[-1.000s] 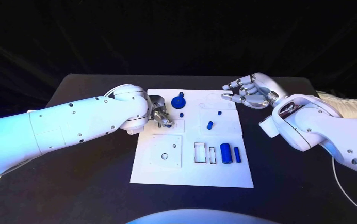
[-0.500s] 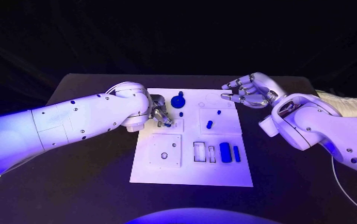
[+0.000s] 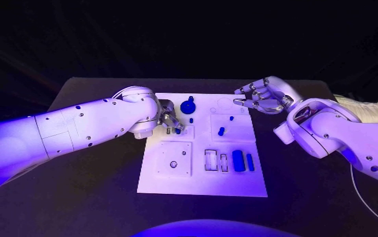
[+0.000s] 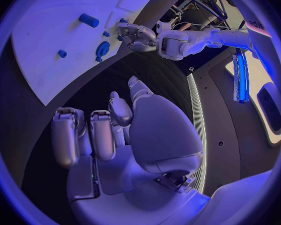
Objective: Assemble the parts on the task board
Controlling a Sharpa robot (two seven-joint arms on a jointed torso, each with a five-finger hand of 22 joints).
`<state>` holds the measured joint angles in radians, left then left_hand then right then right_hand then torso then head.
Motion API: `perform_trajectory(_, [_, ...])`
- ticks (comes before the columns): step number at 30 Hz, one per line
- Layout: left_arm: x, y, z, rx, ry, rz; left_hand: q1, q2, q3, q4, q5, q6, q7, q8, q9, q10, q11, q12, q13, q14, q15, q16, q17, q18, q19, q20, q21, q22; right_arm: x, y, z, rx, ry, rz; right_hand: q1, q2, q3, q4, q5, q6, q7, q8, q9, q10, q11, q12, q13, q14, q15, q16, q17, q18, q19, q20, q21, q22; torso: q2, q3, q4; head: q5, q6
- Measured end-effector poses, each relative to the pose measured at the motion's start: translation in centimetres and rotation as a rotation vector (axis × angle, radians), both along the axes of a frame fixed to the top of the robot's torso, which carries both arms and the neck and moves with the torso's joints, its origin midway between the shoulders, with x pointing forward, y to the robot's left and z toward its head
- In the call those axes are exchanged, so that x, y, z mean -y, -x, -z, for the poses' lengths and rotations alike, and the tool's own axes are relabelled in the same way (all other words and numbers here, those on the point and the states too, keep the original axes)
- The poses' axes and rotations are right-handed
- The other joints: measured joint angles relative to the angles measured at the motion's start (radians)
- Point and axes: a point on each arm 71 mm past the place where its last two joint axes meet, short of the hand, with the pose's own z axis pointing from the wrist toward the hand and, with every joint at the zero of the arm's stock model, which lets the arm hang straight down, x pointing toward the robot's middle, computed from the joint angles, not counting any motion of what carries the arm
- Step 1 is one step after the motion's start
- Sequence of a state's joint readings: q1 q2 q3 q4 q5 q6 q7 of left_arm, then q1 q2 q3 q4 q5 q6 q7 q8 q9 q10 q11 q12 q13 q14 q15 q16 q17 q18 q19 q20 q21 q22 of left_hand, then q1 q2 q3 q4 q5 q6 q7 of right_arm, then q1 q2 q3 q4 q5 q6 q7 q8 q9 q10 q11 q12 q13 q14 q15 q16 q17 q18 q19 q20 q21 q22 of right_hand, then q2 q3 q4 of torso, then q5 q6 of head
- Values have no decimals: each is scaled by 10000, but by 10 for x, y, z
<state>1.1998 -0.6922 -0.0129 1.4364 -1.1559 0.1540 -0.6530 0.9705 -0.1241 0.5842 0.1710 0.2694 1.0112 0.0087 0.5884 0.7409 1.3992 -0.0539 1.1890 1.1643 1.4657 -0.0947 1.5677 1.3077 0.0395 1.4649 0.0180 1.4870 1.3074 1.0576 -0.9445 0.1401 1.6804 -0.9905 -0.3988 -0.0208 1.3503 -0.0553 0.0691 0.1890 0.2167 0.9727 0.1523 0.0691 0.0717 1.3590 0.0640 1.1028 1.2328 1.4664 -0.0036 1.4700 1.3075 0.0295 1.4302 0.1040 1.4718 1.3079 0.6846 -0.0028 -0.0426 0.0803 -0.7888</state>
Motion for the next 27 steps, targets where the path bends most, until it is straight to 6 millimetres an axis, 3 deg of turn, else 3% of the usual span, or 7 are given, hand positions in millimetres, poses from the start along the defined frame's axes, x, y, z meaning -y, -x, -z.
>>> perform_trajectory(10, [-1,-1,1,-32,10,-41,1,1,-421,52,7,19,15,-47,-17,0,0,42,52,0,0,0,-1,2,0,0,1,0,0,0,0,-28,12,-14,0,0,0,0,0,0,0,0,0,0,0,-42,-30,0,0,0,-1,0,0,0,0,-1,-6,2,0,-9,-35])
perform_trajectory(17, [-2,-1,1,-39,9,-63,-357,-165,-1346,390,-43,197,10,-62,-86,60,-12,115,132,0,0,0,-1,1,37,-37,38,0,0,0,0,-36,20,-18,0,0,0,0,0,0,0,0,0,-38,-39,-56,-42,0,0,-40,-1,1,-36,-37,0,-2,-7,8,-3,-14,-61])
perform_trajectory(18, [-3,-1,1,-38,10,-70,-462,-205,-1586,504,-135,237,-11,-86,-94,73,-1,146,143,0,0,0,-1,1,37,-37,38,0,0,0,0,-36,21,-16,0,0,0,0,0,0,0,0,0,-38,-39,-79,-43,0,0,-40,-1,0,-36,-37,0,-2,-6,8,-3,-15,-62])
perform_trajectory(21, [-3,-1,1,-25,25,-83,-526,-210,-2430,861,-1014,257,-10,-94,-103,105,-33,156,153,36,-35,0,-1,0,16,-58,38,0,1,0,0,-37,23,-13,0,0,-2,-3,-8,0,0,0,0,-38,-39,-79,-58,0,0,-40,-2,0,-36,-37,0,-2,-6,8,-2,-18,-62])
perform_trajectory(23, [-4,0,1,-13,37,-104,-510,-194,-2851,1054,-1395,287,-40,-122,-114,105,-33,156,167,-1,-72,0,-2,0,1,-73,38,0,1,0,0,-38,25,-9,0,0,-28,-28,-56,0,0,0,-2,-38,-39,-79,-58,0,0,-40,-2,0,-36,-37,0,-3,-6,4,0,-20,-56])
perform_trajectory(27, [-4,0,1,20,74,-135,-476,34,-3397,1187,-1746,287,-41,-144,-125,105,-33,156,194,-1,-72,0,-2,0,1,-73,38,0,1,0,0,-38,27,-2,0,0,-30,-26,-102,0,0,0,-9,-38,-39,-79,-68,0,0,-40,-2,0,-36,-36,-42,-3,-6,0,5,-22,-49])
